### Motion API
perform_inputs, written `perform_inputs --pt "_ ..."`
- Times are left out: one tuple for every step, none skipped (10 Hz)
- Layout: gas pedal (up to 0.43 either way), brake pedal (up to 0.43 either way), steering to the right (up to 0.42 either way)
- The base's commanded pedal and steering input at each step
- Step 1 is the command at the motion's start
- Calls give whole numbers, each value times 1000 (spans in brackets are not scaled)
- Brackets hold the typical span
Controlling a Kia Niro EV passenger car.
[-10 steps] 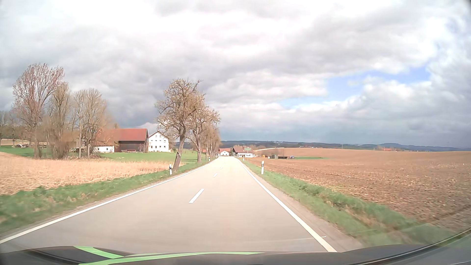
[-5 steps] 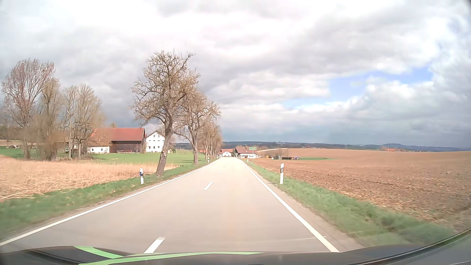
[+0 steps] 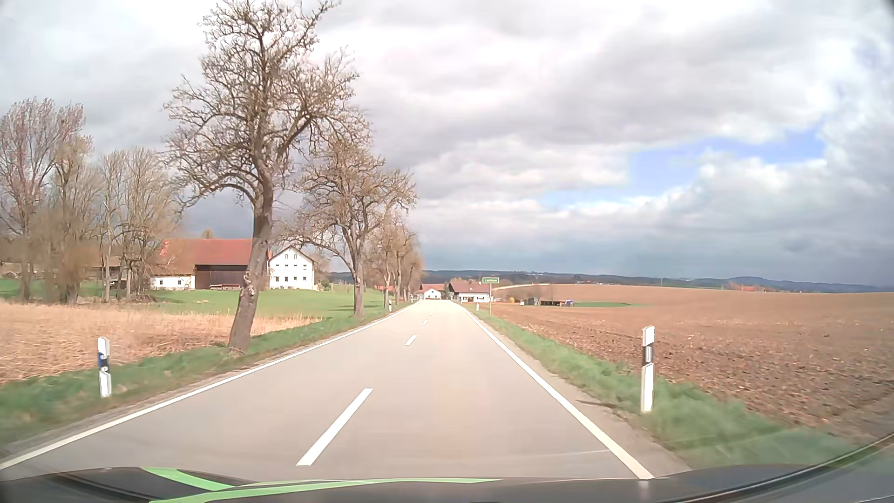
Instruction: Follow the waypoints while adhering to traffic rules and regulations
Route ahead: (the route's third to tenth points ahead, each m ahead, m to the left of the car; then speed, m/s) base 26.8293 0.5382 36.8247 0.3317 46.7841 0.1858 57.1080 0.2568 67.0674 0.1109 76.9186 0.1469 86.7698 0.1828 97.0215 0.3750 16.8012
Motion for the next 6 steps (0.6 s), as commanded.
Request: perform_inputs --pt "138 0 1" --pt "138 0 1" --pt "130 0 0" --pt "118 0 1" --pt "118 0 1" --pt "110 0 1"
